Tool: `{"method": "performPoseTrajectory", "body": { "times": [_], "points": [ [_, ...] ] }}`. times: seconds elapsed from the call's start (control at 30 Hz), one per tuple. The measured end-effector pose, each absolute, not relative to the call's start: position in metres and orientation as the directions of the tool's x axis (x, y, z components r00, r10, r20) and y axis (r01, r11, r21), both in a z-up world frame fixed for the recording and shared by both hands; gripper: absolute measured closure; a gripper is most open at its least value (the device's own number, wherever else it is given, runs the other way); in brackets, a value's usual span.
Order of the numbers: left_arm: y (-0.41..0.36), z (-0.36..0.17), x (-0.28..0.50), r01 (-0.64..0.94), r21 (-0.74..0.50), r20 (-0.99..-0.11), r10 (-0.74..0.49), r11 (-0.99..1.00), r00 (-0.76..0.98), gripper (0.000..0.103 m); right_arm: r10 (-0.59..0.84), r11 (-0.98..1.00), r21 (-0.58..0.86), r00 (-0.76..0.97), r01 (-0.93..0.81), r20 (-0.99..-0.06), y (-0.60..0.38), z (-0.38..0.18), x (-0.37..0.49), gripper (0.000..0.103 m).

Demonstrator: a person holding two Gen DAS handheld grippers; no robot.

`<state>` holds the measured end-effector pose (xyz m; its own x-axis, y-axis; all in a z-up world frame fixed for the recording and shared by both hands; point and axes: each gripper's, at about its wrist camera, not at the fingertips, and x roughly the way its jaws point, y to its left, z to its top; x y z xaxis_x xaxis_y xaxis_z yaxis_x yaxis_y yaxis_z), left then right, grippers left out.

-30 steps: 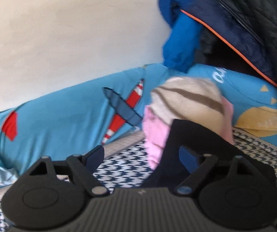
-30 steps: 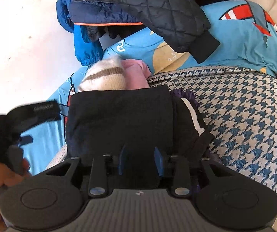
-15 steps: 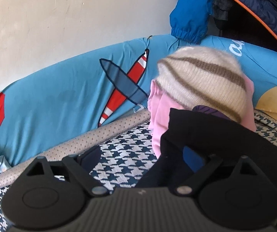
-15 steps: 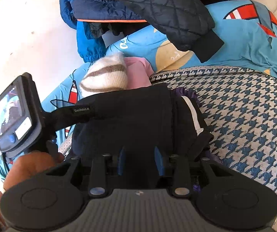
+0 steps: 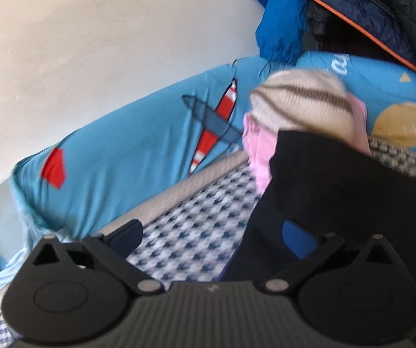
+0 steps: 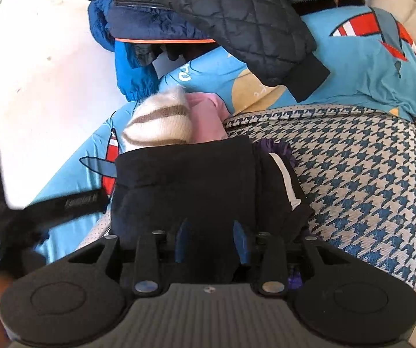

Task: Fold clothes
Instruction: 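Lower the black bundle onto the purple garment with both grippers, then open both grippers and pull them back from the stack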

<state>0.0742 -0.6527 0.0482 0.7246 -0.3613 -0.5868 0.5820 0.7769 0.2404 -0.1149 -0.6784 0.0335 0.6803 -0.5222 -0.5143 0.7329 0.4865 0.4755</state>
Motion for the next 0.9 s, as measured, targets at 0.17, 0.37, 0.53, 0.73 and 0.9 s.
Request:
{"method": "performPoseTrajectory", "body": {
  "times": [0.17,0.37,0.53,0.73,0.9],
  "points": [
    [-0.614,0.05,0.052,0.579,0.249,-0.618,-0.333,0.776,0.712,0.0,-0.516,0.493,0.458,0.673,0.739,-0.53,-0.667,0.041,-0.115,0.062],
    [-0.576,0.05,0.032,0.578,0.201,-0.663,-0.324,0.791,0.675,0.0,-0.496,0.51,0.455,0.681,0.73,-0.538,-0.653,0.048,-0.121,0.052],
    [-0.555,0.051,0.015,0.583,0.187,-0.678,-0.326,0.791,0.659,0.0,-0.496,0.54,0.412,0.672,0.734,-0.55,-0.641,0.053,-0.124,0.04],
    [-0.53,0.052,-0.004,0.57,0.149,-0.704,-0.318,0.808,0.635,0.0,-0.473,0.545,0.372,0.642,0.751,-0.603,-0.63,0.053,-0.128,0.033],
    [-0.509,0.044,-0.02,0.552,0.145,-0.732,-0.287,0.821,0.618,0.0,-0.457,0.525,0.339,0.594,0.781,-0.661,-0.62,0.051,-0.134,0.032]
  ]
}}
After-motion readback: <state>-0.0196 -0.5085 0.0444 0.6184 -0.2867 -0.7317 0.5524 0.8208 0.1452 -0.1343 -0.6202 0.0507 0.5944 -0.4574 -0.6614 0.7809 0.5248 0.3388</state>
